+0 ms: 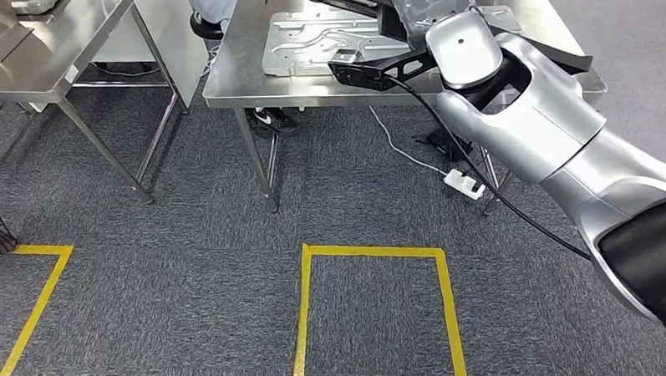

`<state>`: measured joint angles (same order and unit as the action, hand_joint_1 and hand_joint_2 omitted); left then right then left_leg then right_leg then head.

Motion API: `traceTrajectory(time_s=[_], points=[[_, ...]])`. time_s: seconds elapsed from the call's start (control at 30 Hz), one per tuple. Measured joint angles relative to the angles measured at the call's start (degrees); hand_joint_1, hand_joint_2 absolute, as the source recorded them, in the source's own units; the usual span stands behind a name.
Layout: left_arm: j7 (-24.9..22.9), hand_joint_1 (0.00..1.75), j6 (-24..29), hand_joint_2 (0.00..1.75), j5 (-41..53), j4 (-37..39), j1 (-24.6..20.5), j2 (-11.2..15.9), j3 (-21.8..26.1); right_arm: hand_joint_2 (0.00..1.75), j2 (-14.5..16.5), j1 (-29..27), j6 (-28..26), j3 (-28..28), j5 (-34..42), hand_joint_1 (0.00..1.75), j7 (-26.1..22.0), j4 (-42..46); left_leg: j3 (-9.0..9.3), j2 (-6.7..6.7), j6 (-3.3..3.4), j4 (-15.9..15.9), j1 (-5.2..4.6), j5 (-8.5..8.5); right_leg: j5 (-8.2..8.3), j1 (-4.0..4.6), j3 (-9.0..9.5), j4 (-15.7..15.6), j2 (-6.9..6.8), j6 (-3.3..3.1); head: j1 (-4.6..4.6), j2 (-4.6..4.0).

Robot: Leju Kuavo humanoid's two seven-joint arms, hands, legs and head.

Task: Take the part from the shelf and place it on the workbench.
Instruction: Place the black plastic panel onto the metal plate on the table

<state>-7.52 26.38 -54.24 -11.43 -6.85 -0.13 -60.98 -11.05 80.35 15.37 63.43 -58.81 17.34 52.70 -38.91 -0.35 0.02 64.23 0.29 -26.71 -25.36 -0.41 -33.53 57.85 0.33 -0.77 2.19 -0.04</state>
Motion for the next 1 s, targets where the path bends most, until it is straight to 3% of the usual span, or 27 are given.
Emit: traceTrajectory(time_s=[0.07,0.13,0.23,0.27,0.37,0.4,0.43,0.5,0.57,0.73,0.8,0.9,0.93,0.97,1.0], points=[[0.00,0.00,0.09,1.75,0.07,0.01,0.03,0.17,0.00,1.75,0.18,0.09,-0.05,0.02,-0.01,1.75,-0.05,-0.22,1.97,0.00,0.87,-5.62,-0.60,2.54,-0.63,-0.01,0.75,-0.17,0.05,0.36,-0.11,0.00],[0.00,0.00,0.14,1.75,0.09,0.02,0.00,0.29,-0.01,1.75,0.31,0.05,-0.10,0.06,-0.01,1.75,-0.16,-0.42,2.58,0.00,1.56,-7.05,-1.05,2.46,-0.55,-0.04,1.01,0.07,0.13,1.01,-0.08,0.00],[0.00,0.00,0.11,1.75,0.12,0.00,0.10,0.20,-0.02,1.75,0.41,0.06,-0.17,0.07,-0.01,1.75,-0.30,-0.68,4.42,0.05,2.39,-8.16,-0.69,3.07,-1.12,-0.04,0.46,2.41,0.10,1.75,-0.12,0.00],[0.00,0.00,0.09,1.75,0.13,-0.01,0.08,0.18,-0.02,1.75,0.45,0.16,-0.20,0.06,-0.02,1.75,-0.35,-0.77,5.04,0.07,2.53,-8.38,-0.50,3.02,-2.11,-0.09,-0.81,4.70,0.06,1.91,-0.28,0.00],[0.00,0.00,0.02,1.75,0.16,-0.01,-0.08,0.16,-0.02,1.75,0.82,-0.03,-0.35,0.13,-0.02,1.75,-0.81,-1.13,5.91,0.09,2.56,-8.39,-0.32,2.17,-5.87,-0.42,-7.21,14.17,-0.01,2.40,-0.61,0.00],[-0.01,0.00,-0.01,1.75,0.18,-0.01,-0.12,0.14,-0.02,1.75,1.04,-0.30,-0.43,0.20,-0.01,1.75,-1.04,-1.34,6.29,0.04,2.43,-8.31,-0.26,1.75,-6.00,-0.58,-8.55,15.31,-0.04,2.62,-0.62,0.00],[-0.03,0.00,-0.07,1.75,0.19,-0.01,-0.13,0.11,-0.02,1.75,1.28,-0.54,-0.50,0.27,-0.01,1.75,-1.31,-1.59,6.75,-0.04,2.26,-8.17,-0.16,1.25,-4.98,-0.74,-8.86,14.38,-0.07,2.85,-0.66,0.00],[-0.10,0.00,-0.16,1.75,0.23,-0.01,0.00,0.00,-0.02,1.75,1.76,-0.74,-0.69,0.38,-0.02,1.75,-1.68,-2.08,7.66,-0.20,1.73,-7.67,0.08,0.05,-0.02,-1.04,-6.98,7.42,-0.16,3.32,-0.69,0.00],[-0.15,0.00,-0.20,1.75,0.26,-0.01,0.02,-0.09,-0.02,1.75,2.23,-0.68,-1.07,0.52,-0.08,1.75,-1.87,-2.53,8.00,-0.32,1.00,-7.04,0.18,-1.03,2.71,-0.90,-5.26,1.68,-0.22,3.07,-0.81,0.00],[-0.19,0.00,-0.24,1.75,0.28,-0.01,-0.13,-0.07,-0.02,1.75,3.55,-0.96,-1.51,0.81,-0.18,1.75,-2.32,-3.48,8.22,-0.29,-0.53,-6.40,0.22,-2.11,2.72,-0.53,-4.37,0.84,-0.02,1.00,-0.85,0.00],[-0.22,0.00,-0.36,1.75,0.26,-0.01,-0.14,-0.08,-0.02,1.75,4.33,-0.80,-1.70,0.85,-0.28,1.75,-2.54,-4.03,6.65,-0.12,-0.96,-3.15,0.33,-2.97,2.29,-0.67,-3.61,0.75,0.05,0.24,-0.78,0.00],[-0.36,0.00,-0.58,1.75,0.15,-0.01,-0.21,-0.11,-0.04,1.75,5.66,-0.87,-1.89,1.03,-0.41,1.75,-2.99,-4.73,-0.13,0.03,-1.33,7.22,0.40,-6.22,1.17,-0.45,-2.36,0.69,0.31,-0.35,-0.66,0.00],[-0.44,0.00,-0.65,1.75,0.11,-0.01,-0.19,-0.11,-0.04,1.75,6.04,-1.11,-1.86,1.13,-0.41,1.75,-3.15,-4.93,-2.02,0.03,-1.29,9.22,0.39,-6.93,0.64,-0.31,-1.73,0.69,0.37,-0.39,-0.66,0.00],[-0.52,0.00,-0.72,1.75,0.08,-0.01,-0.13,-0.11,-0.04,1.75,6.28,-1.37,-1.84,1.19,-0.41,1.75,-3.25,-5.09,-3.04,0.03,-1.13,9.33,0.35,-6.73,0.07,-0.15,-0.97,0.70,0.40,-0.41,-0.66,0.00],[-0.61,0.00,-0.76,1.75,0.07,-0.01,-0.05,-0.11,-0.04,1.75,6.48,-1.57,-1.80,1.21,-0.41,1.75,-3.33,-5.22,-3.10,0.03,-0.86,7.42,0.27,-5.26,-0.54,0.04,-0.11,0.69,0.43,-0.41,-0.67,0.00]])
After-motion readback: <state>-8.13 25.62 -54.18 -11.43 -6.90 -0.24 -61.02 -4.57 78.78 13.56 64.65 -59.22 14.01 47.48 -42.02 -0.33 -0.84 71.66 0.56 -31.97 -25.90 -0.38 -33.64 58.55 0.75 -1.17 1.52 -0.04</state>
